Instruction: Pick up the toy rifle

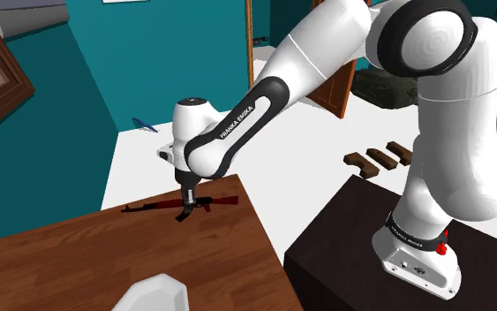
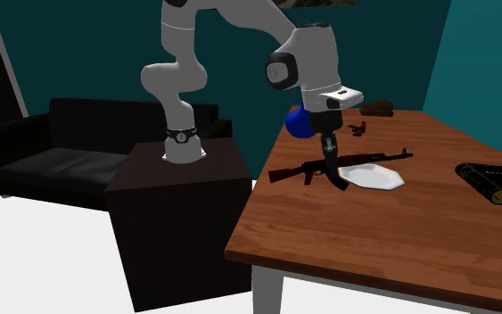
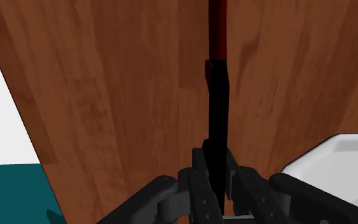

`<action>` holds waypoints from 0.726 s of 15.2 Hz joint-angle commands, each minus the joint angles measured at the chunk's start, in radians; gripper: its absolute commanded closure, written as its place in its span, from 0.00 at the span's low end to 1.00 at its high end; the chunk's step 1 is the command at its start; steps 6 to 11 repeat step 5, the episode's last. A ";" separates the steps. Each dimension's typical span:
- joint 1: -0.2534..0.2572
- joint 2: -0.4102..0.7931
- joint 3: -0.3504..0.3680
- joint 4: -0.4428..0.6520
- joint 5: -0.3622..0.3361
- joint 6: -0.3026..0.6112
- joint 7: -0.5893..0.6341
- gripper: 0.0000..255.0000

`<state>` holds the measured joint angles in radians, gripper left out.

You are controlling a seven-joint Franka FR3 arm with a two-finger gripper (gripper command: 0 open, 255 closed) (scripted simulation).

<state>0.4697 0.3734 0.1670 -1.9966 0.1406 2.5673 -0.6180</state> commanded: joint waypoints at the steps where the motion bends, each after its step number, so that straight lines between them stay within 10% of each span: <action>1: -0.001 -0.017 0.000 0.007 0.000 -0.024 0.003 1.00; 11: -0.002 -0.035 0.000 0.013 0.000 -0.047 0.005 1.00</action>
